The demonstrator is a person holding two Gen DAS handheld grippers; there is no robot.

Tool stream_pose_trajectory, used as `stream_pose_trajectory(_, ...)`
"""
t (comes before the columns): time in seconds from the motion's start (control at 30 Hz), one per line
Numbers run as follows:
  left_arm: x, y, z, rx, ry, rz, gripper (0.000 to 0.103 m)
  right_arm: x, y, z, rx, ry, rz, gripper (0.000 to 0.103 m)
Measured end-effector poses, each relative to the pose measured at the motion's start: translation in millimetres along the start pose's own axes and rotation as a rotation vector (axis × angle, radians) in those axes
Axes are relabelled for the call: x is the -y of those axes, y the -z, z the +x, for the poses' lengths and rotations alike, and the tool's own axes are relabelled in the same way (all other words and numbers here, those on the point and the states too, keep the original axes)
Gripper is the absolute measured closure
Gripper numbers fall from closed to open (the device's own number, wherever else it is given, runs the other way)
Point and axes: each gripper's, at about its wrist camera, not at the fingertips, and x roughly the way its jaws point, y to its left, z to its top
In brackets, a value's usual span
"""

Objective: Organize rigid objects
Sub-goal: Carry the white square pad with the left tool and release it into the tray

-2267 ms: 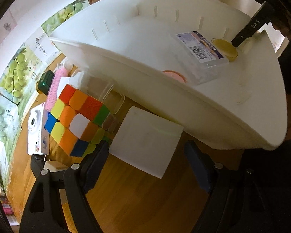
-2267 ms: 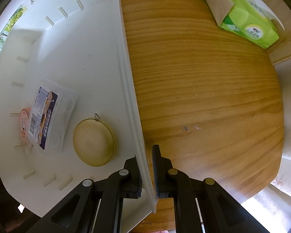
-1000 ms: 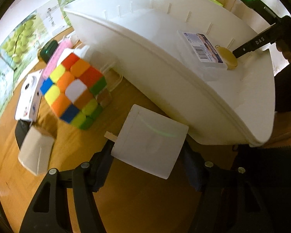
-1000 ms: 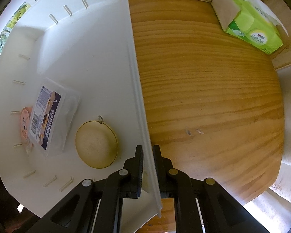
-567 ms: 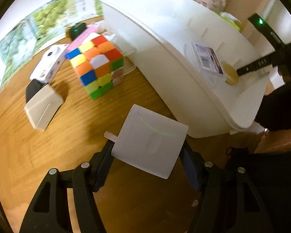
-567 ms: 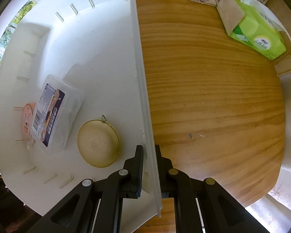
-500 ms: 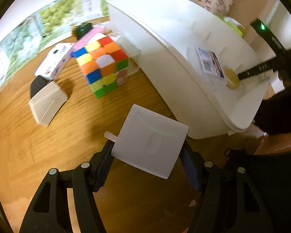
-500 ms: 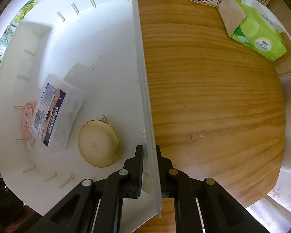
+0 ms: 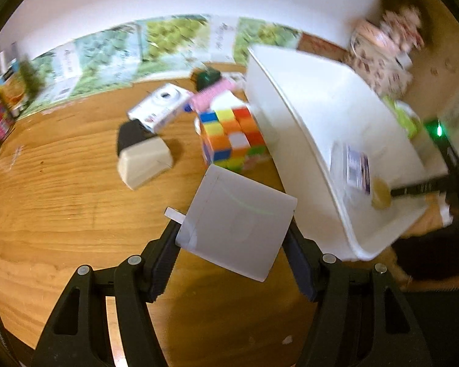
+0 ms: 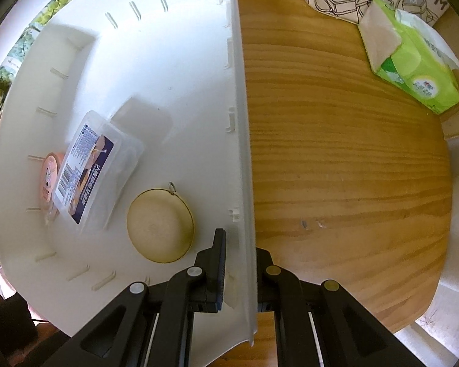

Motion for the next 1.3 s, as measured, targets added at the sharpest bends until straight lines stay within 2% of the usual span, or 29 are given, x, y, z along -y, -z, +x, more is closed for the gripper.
stream_pose_trajectory(0.17,1.7,-13.9,-14.2,0.067,-0.023,-0.030,0.034,-6.2,3.7,-2.0,0.003,-0.003,-0.015,0.092)
stream_pose_trajectory(0.37,7.7,-30.3,-29.2,0.126,-0.057,-0.016,0.034,-5.8,4.0,-3.8,0.005,-0.016,-0.023,0.092)
stream_pose_trajectory(0.83,51.9,-76.7,-50.6,0.242,-0.017,0.108,0.034,1.3,1.5,-5.3,-0.001,-0.026,-0.054,0.092)
stream_pose_trajectory(1.13,86.2,-97.1,-24.4,0.196,0.007,0.152,0.034,-5.7,0.0,-5.1,-0.004,-0.027,-0.081,0.092)
stream_pose_trajectory(1.3,102.9,-102.5,6.1,0.092,-0.013,0.170,0.034,-13.1,1.2,-4.9,-0.008,-0.017,-0.108,0.092)
